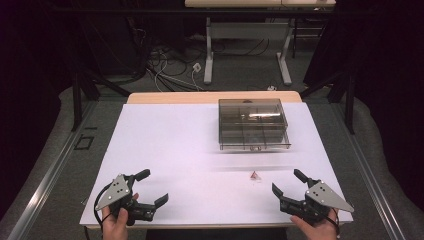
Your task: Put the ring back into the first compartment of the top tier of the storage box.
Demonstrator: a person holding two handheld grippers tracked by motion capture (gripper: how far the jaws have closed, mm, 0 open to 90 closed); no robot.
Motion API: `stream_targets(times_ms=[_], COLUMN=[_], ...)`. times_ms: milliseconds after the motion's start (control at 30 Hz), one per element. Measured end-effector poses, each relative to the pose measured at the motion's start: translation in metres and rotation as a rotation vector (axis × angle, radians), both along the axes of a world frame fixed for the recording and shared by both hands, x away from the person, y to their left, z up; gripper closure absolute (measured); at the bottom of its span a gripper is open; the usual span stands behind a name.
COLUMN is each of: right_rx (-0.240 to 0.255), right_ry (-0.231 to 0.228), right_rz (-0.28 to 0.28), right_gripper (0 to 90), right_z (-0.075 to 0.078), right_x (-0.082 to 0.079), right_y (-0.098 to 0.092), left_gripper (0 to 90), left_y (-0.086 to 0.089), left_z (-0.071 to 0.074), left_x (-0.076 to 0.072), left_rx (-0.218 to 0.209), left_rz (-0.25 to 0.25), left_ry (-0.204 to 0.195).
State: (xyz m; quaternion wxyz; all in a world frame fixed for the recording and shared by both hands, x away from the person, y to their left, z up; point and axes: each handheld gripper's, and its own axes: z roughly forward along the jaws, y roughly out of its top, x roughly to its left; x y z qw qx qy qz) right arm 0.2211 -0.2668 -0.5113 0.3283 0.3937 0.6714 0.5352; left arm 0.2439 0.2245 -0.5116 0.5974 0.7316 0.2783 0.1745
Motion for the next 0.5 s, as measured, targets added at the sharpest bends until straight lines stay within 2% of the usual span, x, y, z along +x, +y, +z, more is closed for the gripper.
stream_targets(times_ms=[100,200,500], right_rx=[-0.009,-0.005,-0.012], right_ry=[0.006,0.023,0.062], right_rz=[0.006,0.046,0.050], right_gripper=[16.4,22.0,24.8], right_z=[-0.002,-0.005,-0.007], right_x=[0.003,0.006,0.011], right_y=[0.001,0.003,0.012], left_gripper=[0.2,0.2,0.2], left_y=[-0.001,-0.001,0.000], left_z=[-0.001,-0.001,-0.001], left_x=[0.000,0.000,-0.001], left_rx=[0.010,0.019,0.026], left_rz=[-0.004,-0.007,-0.010], left_ry=[0.003,0.005,0.013])
